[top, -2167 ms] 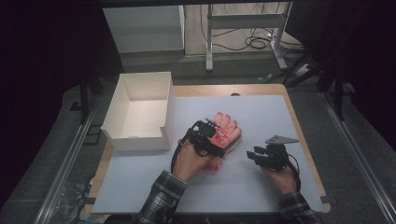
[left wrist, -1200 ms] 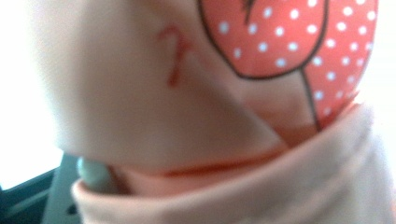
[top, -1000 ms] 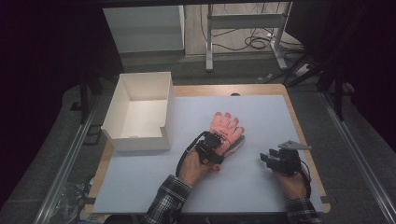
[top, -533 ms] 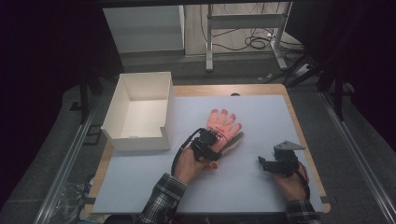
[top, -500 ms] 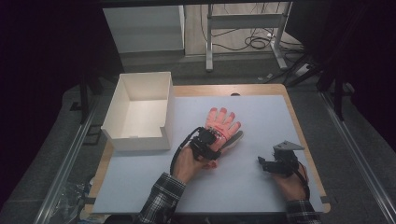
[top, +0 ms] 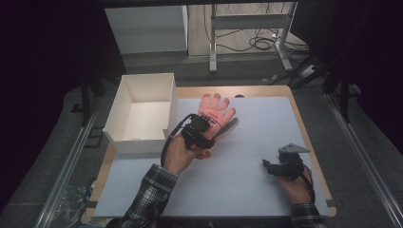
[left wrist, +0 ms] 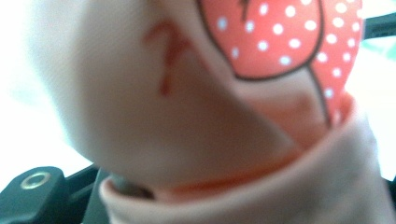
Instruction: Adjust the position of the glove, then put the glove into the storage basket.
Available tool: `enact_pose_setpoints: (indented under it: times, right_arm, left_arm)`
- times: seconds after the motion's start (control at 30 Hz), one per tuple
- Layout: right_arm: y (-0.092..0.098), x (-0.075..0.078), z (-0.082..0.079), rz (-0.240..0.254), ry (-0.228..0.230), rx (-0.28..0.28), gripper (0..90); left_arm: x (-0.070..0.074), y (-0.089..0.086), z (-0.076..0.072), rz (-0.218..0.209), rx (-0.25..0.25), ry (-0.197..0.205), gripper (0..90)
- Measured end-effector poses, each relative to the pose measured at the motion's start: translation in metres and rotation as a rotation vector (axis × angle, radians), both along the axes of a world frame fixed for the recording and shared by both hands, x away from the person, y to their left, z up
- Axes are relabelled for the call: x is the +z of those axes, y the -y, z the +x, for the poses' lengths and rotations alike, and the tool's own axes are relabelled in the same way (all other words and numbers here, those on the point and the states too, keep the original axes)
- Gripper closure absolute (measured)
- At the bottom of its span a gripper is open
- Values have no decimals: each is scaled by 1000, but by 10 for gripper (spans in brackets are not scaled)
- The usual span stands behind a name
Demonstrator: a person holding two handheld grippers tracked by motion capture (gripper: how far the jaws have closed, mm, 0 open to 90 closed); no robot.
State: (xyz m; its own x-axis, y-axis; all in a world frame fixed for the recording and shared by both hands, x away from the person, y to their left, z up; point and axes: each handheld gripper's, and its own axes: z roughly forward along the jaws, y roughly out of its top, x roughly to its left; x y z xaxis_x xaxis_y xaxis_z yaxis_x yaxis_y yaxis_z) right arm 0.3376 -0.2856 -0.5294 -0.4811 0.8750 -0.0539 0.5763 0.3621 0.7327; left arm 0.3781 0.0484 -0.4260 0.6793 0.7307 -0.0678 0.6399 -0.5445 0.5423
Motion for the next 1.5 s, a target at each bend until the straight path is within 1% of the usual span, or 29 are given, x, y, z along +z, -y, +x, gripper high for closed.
enact_pose_setpoints:
  times: [0.1,0.13,0.17,0.2,0.23,0.3,0.33,0.37,0.43,0.47,0.5,0.73,0.77,0.8,0.9,0.97,1.0,1.1,1.13,1.2,1.23,1.27,1.3,1.33,1.4,1.5]
  right_arm:
    - [0,0,0,1,0,-1,236]
    - [0,0,0,1,0,-1,236]
    - [0,0,0,1,0,-1,236]
    - [0,0,0,-1,1,0,236]
    - [0,0,0,-1,1,0,236]
    - [0,0,0,2,-1,-1,236]
    - [0,0,0,1,-1,0,235]
    - [0,0,0,1,-1,0,235]
    - [0,0,0,2,0,0,236]
    - [0,0,0,-1,1,0,236]
    - [0,0,0,-1,1,0,236]
    - [0,0,0,2,1,0,235]
    - [0,0,0,2,1,0,235]
    - [0,0,0,3,-2,-1,235]
    - [0,0,0,3,-1,-1,236]
    - [0,0,0,3,-1,-1,235]
    - [0,0,0,3,-1,-1,235]
    - [0,0,0,4,-1,-1,236]
    - [0,0,0,3,-1,-1,236]
    - [0,0,0,4,-1,-1,235]
    - [0,0,0,4,-1,-1,235]
    - [0,0,0,4,-1,-2,236]
    - [0,0,0,4,-1,-2,236]
    - [0,0,0,4,-1,-2,235]
    - [0,0,0,3,0,-1,235]
    - [0,0,0,2,0,-1,235]
  left_arm:
    - [11,-7,3,0,10,1,540]
    - [17,-11,5,1,10,-1,540]
    - [17,-11,5,1,10,-1,539]
    - [25,-15,6,-1,16,7,539]
    - [25,-15,6,-1,16,7,539]
    - [31,-19,8,-5,20,5,539]
    - [37,-22,10,2,25,8,539]
    - [37,-22,10,2,25,8,539]
    - [43,-26,12,8,32,7,538]
    - [49,-30,14,15,38,8,538]
    - [49,-30,14,15,38,8,538]
    - [67,-48,19,6,73,14,538]
    - [67,-48,19,6,73,14,538]
    - [69,-50,19,13,77,13,538]
    - [74,-57,21,16,94,16,538]
    - [79,-65,22,18,110,17,538]
    - [79,-65,22,18,110,17,538]
    - [85,-75,22,20,137,24,538]
    - [89,-83,23,23,156,27,537]
    - [93,-92,23,25,176,33,537]
    - [93,-92,23,25,176,33,537]
    - [97,-100,24,27,199,39,537]
    - [97,-100,24,27,199,39,537]
    - [99,-107,24,33,217,41,537]
    - [101,-116,24,33,243,48,536]
    - [101,-129,25,36,285,52,536]
